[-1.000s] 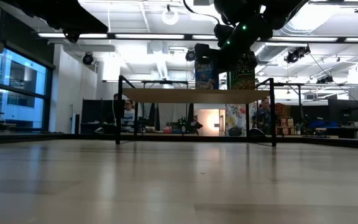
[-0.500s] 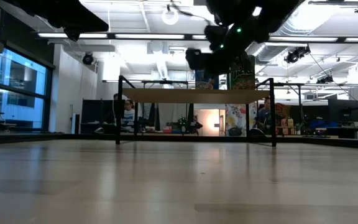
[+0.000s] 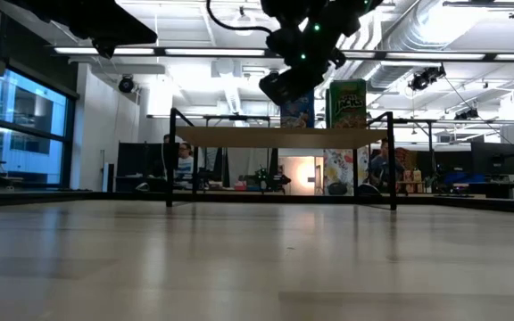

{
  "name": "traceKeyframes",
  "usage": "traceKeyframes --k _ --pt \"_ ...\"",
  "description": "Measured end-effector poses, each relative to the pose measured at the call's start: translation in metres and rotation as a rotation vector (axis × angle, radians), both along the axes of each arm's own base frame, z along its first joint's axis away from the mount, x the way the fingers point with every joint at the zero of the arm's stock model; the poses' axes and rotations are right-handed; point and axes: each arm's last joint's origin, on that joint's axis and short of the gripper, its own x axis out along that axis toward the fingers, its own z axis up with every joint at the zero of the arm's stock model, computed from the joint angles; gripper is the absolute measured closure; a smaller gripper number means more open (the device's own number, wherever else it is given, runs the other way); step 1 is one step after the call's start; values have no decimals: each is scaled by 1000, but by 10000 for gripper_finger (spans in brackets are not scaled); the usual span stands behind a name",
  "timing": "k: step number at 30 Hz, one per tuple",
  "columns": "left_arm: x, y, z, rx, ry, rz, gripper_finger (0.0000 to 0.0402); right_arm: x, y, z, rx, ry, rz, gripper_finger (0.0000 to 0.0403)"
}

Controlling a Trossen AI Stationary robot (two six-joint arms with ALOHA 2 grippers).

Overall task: Stack cereal on shelf
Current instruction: Adjust the Blue cereal box to be next to the line of green cereal boxes

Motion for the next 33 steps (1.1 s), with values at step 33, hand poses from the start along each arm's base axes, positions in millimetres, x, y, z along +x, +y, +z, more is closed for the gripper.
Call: traceKeyframes --k 33 --pt "0 0 -1 1 6 0 401 -1 -48 -25 157 -108 -69 403"
